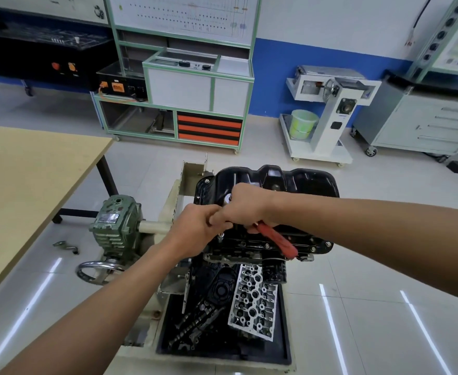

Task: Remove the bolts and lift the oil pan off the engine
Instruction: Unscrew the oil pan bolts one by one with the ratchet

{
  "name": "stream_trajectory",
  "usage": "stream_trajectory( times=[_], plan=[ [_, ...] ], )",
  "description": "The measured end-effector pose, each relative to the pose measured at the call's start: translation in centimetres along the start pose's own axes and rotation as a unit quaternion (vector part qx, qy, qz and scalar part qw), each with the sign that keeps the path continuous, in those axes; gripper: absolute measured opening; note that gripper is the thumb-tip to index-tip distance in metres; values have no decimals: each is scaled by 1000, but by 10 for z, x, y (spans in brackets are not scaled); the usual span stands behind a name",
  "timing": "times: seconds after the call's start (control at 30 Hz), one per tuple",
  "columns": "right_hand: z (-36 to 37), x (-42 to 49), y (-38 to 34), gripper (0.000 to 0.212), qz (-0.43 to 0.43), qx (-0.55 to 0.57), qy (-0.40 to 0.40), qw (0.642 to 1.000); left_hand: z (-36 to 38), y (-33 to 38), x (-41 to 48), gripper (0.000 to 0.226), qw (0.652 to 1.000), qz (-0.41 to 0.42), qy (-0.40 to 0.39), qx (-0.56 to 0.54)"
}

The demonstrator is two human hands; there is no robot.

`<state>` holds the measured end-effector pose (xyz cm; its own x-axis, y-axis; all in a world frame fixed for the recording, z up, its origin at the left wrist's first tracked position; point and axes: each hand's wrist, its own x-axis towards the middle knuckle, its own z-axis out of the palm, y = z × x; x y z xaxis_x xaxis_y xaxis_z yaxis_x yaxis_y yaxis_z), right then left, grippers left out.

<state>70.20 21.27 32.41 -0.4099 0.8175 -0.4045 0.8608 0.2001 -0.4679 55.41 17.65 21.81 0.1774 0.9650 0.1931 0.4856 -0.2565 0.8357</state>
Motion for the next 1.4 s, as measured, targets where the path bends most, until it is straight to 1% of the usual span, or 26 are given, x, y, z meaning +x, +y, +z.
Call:
stream_trajectory(
  times=[0.03, 0.07, 0.1, 0.13, 0.17, 0.2, 0.23, 0.27, 0.3, 0.33, 0.37, 0.4, 0.43, 0.5, 0.53, 0.6, 0.7, 0.77, 0.83, 0.97, 1.03, 1.1, 1.27, 1.33, 1.37, 1.4],
  plan=[
    [0, 2, -1, 46, 22, 33, -2, 999, 1, -1, 0, 9, 1000, -6, 11, -3],
    [0, 4, -3, 47, 14, -1, 9, 1000, 0, -1, 1, 9, 1000, -5, 16, -5],
    [-2, 5, -3, 46, -23, -78, 25, 996, -1, -1, 2, 10, 1000, -1, 14, -6],
    [-4, 5, -2, 43, -81, -175, 46, 980, -2, -1, 3, 12, 1000, -3, 1, -10],
    [-9, 5, -1, 39, -144, -281, 68, 946, -3, 0, 5, 12, 1000, -16, -17, -8],
    [-13, 6, 0, 40, -209, -382, 89, 896, -4, 1, 8, 14, 999, -31, -38, 0],
    [-19, 5, 1, 44, -270, -455, 98, 843, -4, 2, 10, 18, 997, -41, -59, 14],
    [-24, 4, 2, 48, -317, -487, 93, 809, -3, 3, 11, 21, 996, -41, -76, 27],
    [-28, 2, 2, 51, -344, -495, 86, 793, 0, 5, 13, 23, 995, -39, -85, 37],
    [-30, -1, 2, 51, -354, -492, 85, 791, 2, 6, 14, 23, 995, -38, -84, 36],
    [-31, -3, 3, 49, -353, -476, 92, 800, 2, 6, 15, 26, 996, -36, -76, 24],
    [-30, -7, 4, 46, -342, -450, 106, 818, 3, 7, 16, 32, 997, -28, -68, 5],
    [-30, -12, 7, 41, -319, -423, 124, 839, 3, 10, 18, 33, 998, -16, -68, -11],
    [-33, -19, 14, 44, -252, -377, 157, 877, 8, 21, 21, 29, 997, 15, -71, -29],
    [-37, -24, 19, 46, -217, -349, 160, 898, 12, 28, 23, 28, 996, 36, -69, -38],
    [-43, -36, 31, 46, -161, -280, 136, 937, 26, 38, 28, 26, 994, 66, -68, -50],
    [-41, -50, 57, 49, -98, -193, 118, 969, 52, 46, 33, 23, 992, 84, -75, -55],
    [-35, -55, 73, 49, -62, -148, 133, 978, 68, 48, 36, 31, 992, 96, -65, -49],
    [-29, -56, 84, 49, -40, -132, 148, 979, 79, 48, 38, 38, 992, 108, -46, -38],
    [-25, -54, 91, 44, -27, -104, 164, 981, 89, 47, 41, 46, 992, 119, -19, -41],
    [-25, -51, 90, 44, -28, -109, 153, 982, 92, 43, 43, 44, 992, 120, -7, -39],
    [-26, -49, 88, 45, -22, -114, 139, 984, 94, 39, 46, 36, 993, 108, -7, -35],
    [-28, -46, 86, 45, -1, -92, 116, 989, 99, 32, 47, 35, 995, 102, -2, -22],
    [-29, -48, 86, 42, 38, -27, 95, 994, 99, 32, 48, 29, 996, 90, 0, -19],
    [-28, -48, 87, 39, 68, 34, 85, 993, 99, 34, 49, 26, 996, 89, -5, -15],
    [-26, -48, 88, 36, 100, 117, 80, 985, 99, 35, 49, 22, 996, 92, -11, -12]
  ],
)
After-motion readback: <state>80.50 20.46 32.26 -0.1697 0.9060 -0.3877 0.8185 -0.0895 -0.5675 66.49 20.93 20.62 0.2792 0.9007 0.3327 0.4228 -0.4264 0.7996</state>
